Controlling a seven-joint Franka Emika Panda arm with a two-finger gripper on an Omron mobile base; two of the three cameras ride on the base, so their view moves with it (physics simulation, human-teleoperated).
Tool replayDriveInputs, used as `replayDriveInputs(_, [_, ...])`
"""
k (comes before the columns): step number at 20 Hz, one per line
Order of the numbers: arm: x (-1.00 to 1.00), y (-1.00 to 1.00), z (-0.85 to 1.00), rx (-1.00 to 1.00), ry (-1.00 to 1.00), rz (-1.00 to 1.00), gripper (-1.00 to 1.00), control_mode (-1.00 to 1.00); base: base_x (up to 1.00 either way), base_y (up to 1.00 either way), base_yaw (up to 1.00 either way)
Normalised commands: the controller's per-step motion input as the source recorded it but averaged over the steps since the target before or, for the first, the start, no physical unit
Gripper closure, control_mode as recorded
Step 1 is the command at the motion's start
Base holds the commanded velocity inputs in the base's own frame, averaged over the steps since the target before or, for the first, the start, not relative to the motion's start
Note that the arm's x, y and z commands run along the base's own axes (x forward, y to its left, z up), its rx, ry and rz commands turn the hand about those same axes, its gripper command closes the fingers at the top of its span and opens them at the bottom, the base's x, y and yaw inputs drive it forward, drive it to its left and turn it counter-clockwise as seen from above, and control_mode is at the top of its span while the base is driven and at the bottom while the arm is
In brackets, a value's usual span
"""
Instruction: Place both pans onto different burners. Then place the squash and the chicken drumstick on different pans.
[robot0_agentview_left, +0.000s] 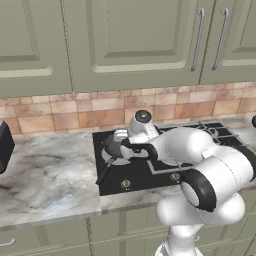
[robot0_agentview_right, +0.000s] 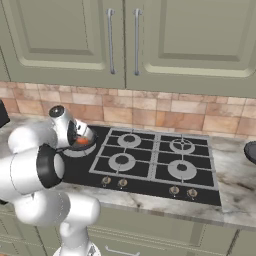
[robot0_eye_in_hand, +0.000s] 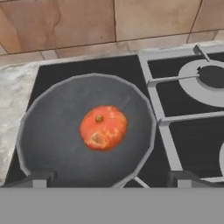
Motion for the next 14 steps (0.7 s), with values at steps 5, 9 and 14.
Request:
replayDriveInputs(5, [-0.34, -0.08, 0.35, 0.00, -0.01, 0.00, -1.00, -1.00, 0.00, 0.00, 0.00])
replayDriveInputs(9, [-0.61, -0.14, 0.23, 0.00, 0.00, 0.00, -1.00, -1.00, 0.00, 0.00, 0.00])
replayDriveInputs(14, [-0.64, -0.20, 0.15, 0.00, 0.00, 0.01, -1.00, -1.00, 0.00, 0.00, 0.00])
